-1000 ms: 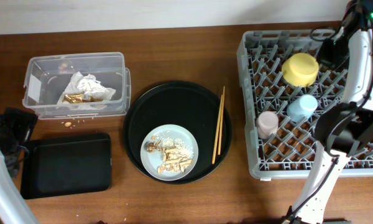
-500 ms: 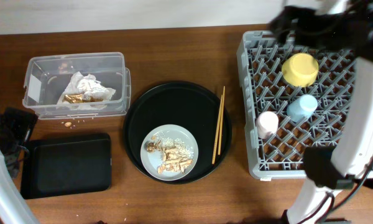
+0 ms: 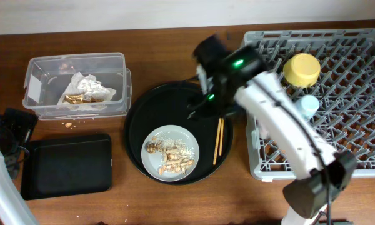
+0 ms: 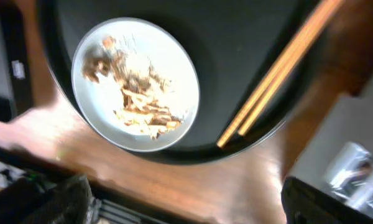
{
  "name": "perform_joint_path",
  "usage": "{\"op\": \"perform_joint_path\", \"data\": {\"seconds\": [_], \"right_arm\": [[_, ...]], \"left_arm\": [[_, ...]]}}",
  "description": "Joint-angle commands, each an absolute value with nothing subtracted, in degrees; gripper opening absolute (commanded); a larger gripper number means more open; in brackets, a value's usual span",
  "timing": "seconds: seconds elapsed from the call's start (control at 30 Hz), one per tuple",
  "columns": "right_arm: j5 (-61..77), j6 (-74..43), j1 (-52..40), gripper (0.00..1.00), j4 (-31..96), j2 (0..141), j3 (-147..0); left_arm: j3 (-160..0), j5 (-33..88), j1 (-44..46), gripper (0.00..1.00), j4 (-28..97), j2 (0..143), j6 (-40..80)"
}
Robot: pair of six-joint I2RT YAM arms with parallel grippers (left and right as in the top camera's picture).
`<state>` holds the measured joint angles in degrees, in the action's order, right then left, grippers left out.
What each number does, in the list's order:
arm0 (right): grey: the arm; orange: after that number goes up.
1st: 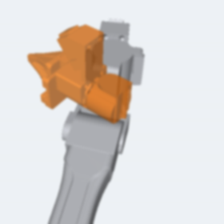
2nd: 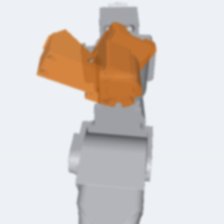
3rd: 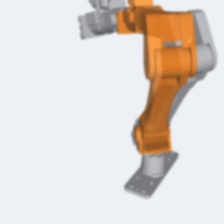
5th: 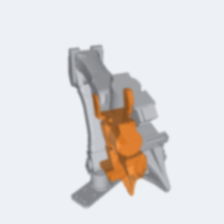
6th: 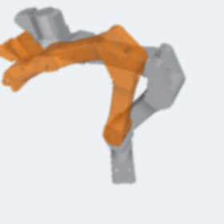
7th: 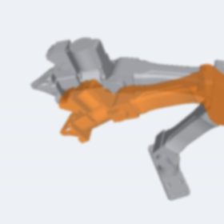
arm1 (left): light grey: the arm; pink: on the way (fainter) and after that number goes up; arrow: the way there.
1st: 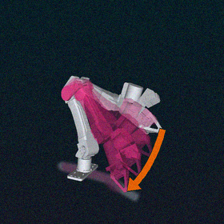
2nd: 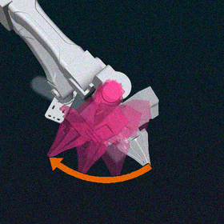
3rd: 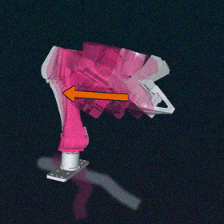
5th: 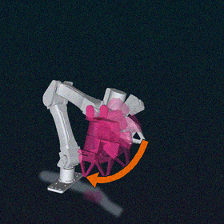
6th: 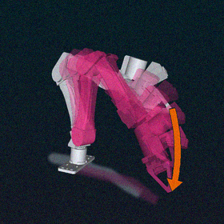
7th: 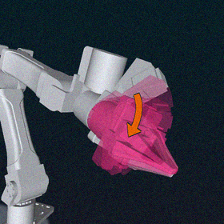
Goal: Sort waste into correct bins and load items into the dishwasher rack
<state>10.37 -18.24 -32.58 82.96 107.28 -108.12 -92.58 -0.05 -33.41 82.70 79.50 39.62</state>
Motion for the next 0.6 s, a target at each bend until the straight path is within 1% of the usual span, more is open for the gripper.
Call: {"op": "perform_joint_path", "data": {"seconds": [0.0,0.13,0.27,0.57], "right_arm": [[11.35,-20.47,-34.79,0.99,76.18,107.26,-100.4],[9.54,-27.83,-34.7,0.99,70.41,107.26,-95.29],[4.14,-33.87,-34.7,0.99,68.9,107.26,-92.18],[-1.37,-36.16,-34.7,0.99,64.77,107.26,-85.8]], "left_arm": [[-92.95,-0.45,-33.67,0.99,82.61,79.53,38.74],[-92.95,-0.45,-33.65,0.99,82.63,79.53,38.74],[-92.95,-0.45,-33.67,0.99,82.61,79.53,38.74],[-92.95,-0.45,-33.67,0.99,82.61,79.53,38.74]]}}
